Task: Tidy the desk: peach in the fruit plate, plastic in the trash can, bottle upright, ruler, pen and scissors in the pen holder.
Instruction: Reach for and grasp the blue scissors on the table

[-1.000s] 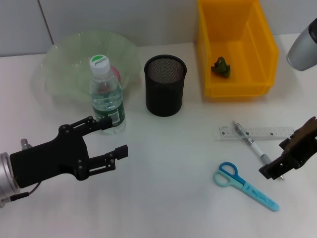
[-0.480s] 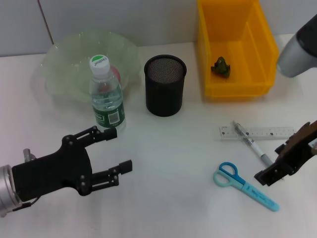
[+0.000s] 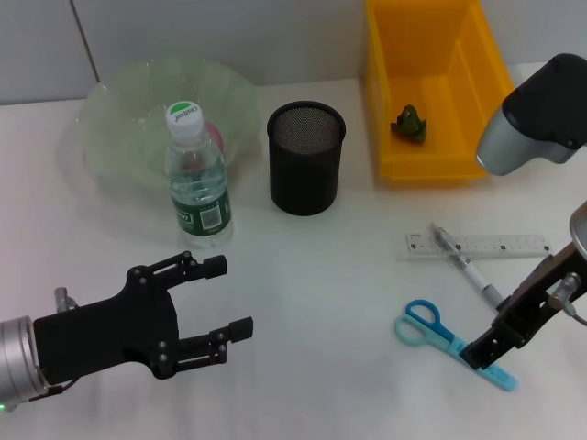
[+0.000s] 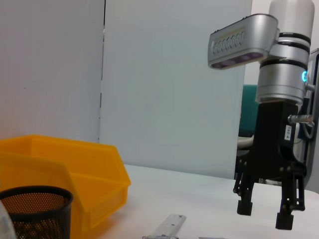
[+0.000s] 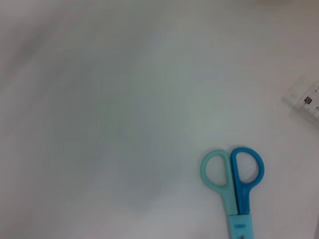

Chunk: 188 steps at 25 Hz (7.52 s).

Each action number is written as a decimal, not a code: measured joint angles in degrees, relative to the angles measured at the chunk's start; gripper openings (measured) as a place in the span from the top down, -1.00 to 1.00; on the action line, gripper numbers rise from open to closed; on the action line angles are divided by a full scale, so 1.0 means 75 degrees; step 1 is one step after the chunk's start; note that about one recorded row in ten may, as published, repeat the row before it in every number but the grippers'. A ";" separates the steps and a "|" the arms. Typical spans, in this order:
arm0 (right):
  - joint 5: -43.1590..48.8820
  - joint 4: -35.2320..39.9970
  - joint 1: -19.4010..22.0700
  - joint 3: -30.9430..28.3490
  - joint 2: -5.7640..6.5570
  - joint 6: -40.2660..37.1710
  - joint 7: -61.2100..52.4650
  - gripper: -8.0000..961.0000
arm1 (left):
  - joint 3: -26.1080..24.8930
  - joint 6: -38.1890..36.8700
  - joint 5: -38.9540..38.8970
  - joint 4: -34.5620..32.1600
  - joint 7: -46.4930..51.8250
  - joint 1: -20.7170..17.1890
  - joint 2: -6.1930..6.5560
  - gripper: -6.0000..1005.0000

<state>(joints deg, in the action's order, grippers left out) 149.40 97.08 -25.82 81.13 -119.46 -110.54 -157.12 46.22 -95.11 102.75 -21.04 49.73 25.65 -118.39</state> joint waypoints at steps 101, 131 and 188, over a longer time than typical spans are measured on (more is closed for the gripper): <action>0.0713 -0.1888 -0.0246 0.1768 -0.0021 0.2109 -0.0309 -0.08 | 0.0393 0.0377 -0.0009 -0.0218 -0.0041 -0.0209 0.0023 -0.59; 0.0697 -0.1990 -0.0251 0.1780 0.0002 0.2122 -0.0262 0.05 | 0.0411 0.0341 0.0000 -0.0194 -0.0051 -0.0217 0.0033 -0.59; 0.0590 -0.1636 -0.0232 0.1932 0.0025 0.2115 0.0085 0.09 | 0.0481 0.0327 -0.0001 -0.0194 -0.0093 -0.0209 0.0023 -0.59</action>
<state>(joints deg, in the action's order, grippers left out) 153.83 84.81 -27.57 95.62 -119.27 -94.68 -156.48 49.83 -92.66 102.74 -22.50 49.04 24.08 -118.21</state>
